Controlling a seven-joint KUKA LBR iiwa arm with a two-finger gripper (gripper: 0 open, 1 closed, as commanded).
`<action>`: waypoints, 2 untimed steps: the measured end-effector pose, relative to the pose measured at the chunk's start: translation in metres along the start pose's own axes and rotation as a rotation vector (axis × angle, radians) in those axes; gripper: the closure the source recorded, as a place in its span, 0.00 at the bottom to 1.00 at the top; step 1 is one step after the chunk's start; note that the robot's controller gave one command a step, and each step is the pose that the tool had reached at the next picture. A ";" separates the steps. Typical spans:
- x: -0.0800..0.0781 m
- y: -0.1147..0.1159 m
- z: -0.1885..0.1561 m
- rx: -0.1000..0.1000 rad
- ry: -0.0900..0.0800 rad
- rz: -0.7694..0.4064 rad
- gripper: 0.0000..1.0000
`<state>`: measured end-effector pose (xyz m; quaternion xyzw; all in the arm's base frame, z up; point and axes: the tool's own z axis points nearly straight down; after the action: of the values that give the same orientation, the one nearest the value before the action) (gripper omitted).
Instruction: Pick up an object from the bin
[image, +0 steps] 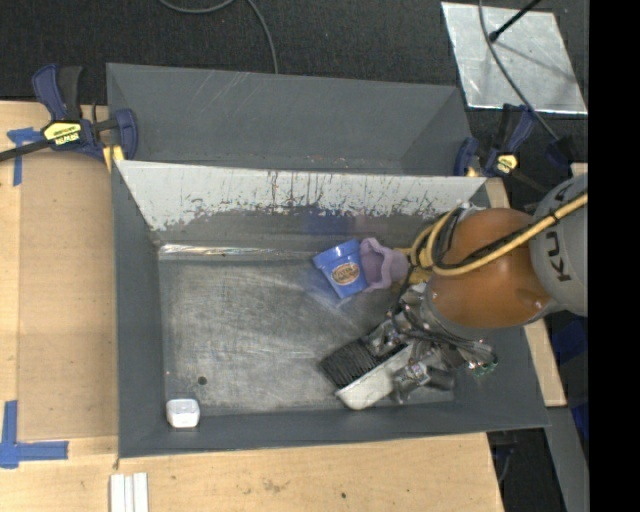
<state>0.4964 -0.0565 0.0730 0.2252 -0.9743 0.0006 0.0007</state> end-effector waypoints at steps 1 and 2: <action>-0.005 0.003 -0.040 -0.004 0.004 -0.003 1.00; -0.001 0.000 -0.100 -0.003 0.001 -0.012 1.00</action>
Offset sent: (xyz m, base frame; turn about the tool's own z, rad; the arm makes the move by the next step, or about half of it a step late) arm -0.0022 -0.0042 0.1493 -0.0217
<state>0.4974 -0.0553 0.1728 0.2313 -0.9729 -0.0008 0.0014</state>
